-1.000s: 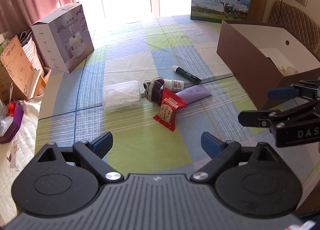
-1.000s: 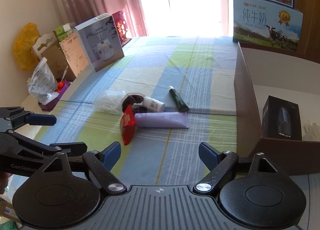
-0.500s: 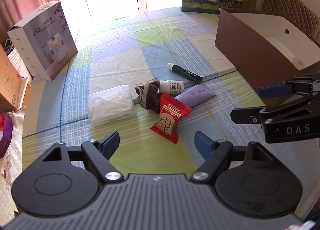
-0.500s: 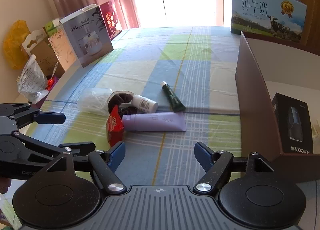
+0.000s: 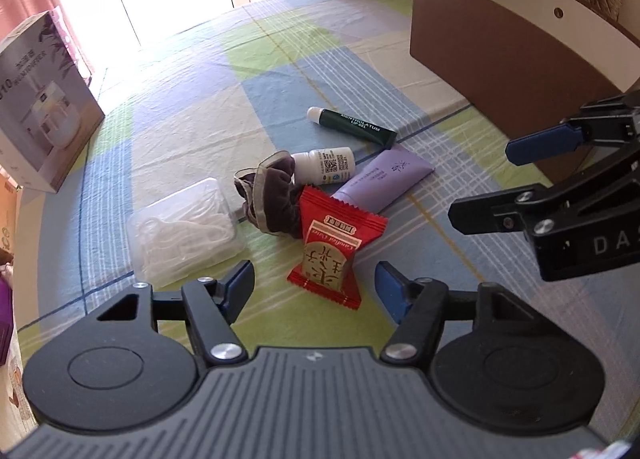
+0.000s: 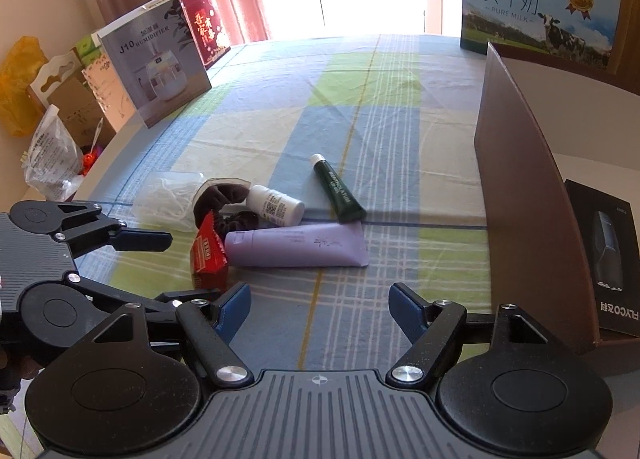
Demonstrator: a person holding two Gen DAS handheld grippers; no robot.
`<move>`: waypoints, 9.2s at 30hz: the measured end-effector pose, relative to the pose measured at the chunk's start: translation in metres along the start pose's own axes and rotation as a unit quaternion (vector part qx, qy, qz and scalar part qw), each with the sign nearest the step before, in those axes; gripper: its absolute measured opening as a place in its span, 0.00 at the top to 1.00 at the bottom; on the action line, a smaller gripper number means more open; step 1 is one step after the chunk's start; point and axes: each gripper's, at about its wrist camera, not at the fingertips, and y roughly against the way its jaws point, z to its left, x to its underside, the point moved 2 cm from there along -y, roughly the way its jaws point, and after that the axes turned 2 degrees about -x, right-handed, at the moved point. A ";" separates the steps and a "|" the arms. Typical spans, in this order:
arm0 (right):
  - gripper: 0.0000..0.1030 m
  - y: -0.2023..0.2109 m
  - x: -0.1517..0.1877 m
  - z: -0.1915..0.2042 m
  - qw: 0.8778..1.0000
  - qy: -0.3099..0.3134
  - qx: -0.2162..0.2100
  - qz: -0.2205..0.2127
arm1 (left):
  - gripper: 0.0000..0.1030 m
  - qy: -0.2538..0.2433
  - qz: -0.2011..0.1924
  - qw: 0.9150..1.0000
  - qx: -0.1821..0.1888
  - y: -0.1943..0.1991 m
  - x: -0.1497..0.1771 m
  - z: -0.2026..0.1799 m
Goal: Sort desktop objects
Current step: 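Move both tools back toward the items on the tablecloth, then grasp the red snack packet with the left tool while the right tool grasps the lavender tube, then carry the red packet and lavender tube over the cardboard box with both tools, then open both tools to drop the packet and tube into the box, then move both tools back toward the remaining items on the tablecloth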
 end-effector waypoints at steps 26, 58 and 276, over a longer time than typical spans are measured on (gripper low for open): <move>0.25 -0.069 -0.036 0.018 0.991 0.052 -0.117 -0.031 | 0.78 0.141 0.034 0.989 -0.037 0.004 0.047 0.081; 0.50 -0.080 0.004 0.069 0.978 0.184 -0.082 0.050 | 0.78 0.196 0.052 0.979 -0.037 0.019 0.064 0.084; 0.02 0.130 0.038 -0.038 0.998 0.014 -0.066 0.002 | 0.08 0.195 0.011 0.980 -0.040 0.134 0.009 -0.052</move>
